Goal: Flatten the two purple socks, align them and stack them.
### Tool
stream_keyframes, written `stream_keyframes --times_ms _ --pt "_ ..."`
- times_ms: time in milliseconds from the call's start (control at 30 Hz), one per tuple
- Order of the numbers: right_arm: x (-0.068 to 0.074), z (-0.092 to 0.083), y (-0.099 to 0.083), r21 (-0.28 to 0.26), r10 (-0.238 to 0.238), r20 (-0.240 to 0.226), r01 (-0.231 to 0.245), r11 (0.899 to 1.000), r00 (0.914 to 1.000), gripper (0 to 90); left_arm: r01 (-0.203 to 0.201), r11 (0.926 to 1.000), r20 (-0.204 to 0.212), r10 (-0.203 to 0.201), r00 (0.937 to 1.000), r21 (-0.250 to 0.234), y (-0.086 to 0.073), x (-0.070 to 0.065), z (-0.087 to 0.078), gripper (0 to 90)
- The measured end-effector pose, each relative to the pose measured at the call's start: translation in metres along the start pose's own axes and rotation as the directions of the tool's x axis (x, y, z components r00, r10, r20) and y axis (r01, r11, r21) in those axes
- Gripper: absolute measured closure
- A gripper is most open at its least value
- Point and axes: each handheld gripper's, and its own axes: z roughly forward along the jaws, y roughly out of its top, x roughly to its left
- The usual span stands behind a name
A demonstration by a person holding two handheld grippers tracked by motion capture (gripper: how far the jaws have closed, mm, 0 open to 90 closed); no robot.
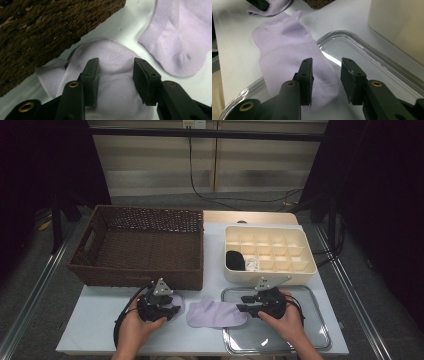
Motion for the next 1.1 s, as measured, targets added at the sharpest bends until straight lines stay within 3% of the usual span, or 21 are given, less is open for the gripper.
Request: stream_keyframes --times_ms 100,233,333,433,533,667,967,1100 --pt "0.000 0.000 0.000 -0.001 0.001 0.001 -0.001 1.000 1.0000 62.6 -0.010 0.9999 -0.006 0.010 0.9999 0.004 0.000 -0.002 0.000 62.1" --pt "0.000 0.000 0.001 -0.010 -0.003 -0.001 0.003 1.000 1.0000 62.6 -0.011 0.9999 -0.005 0.011 0.9999 0.000 0.001 -0.004 0.001 78.4" --pt "0.001 0.000 0.001 -0.007 0.002 -0.003 -0.002 1.000 1.0000 62.7 -0.003 1.0000 -0.010 0.003 0.9999 0.003 0.001 -0.004 0.000 82.2" --pt "0.000 0.000 0.001 -0.007 0.000 -0.005 0.000 1.000 1.0000 62.6 0.018 0.9998 0.012 -0.018 0.9998 0.006 0.002 -0.001 -0.005 83.0" --pt "0.000 -0.001 0.001 -0.015 0.005 -0.007 -0.005 1.000 1.0000 62.5 0.067 0.9971 0.042 -0.066 0.9969 -0.036 0.001 0.005 -0.014 82.7" --pt "-0.001 0.000 0.002 -0.011 0.009 -0.014 -0.009 1.000 0.9999 62.1 0.103 0.9916 0.068 -0.097 0.9930 -0.079 0.001 0.009 -0.025 82.0" --pt "0.000 0.001 0.003 -0.019 0.002 -0.017 -0.002 1.000 0.9999 60.0 0.127 0.9768 0.139 -0.104 0.9849 -0.173 0.008 0.007 -0.040 82.4" --pt "0.002 0.002 0.004 -0.020 0.000 -0.024 -0.001 1.000 0.9997 59.4 0.107 0.9770 0.152 -0.079 0.9853 -0.184 0.014 -0.001 -0.036 82.4"
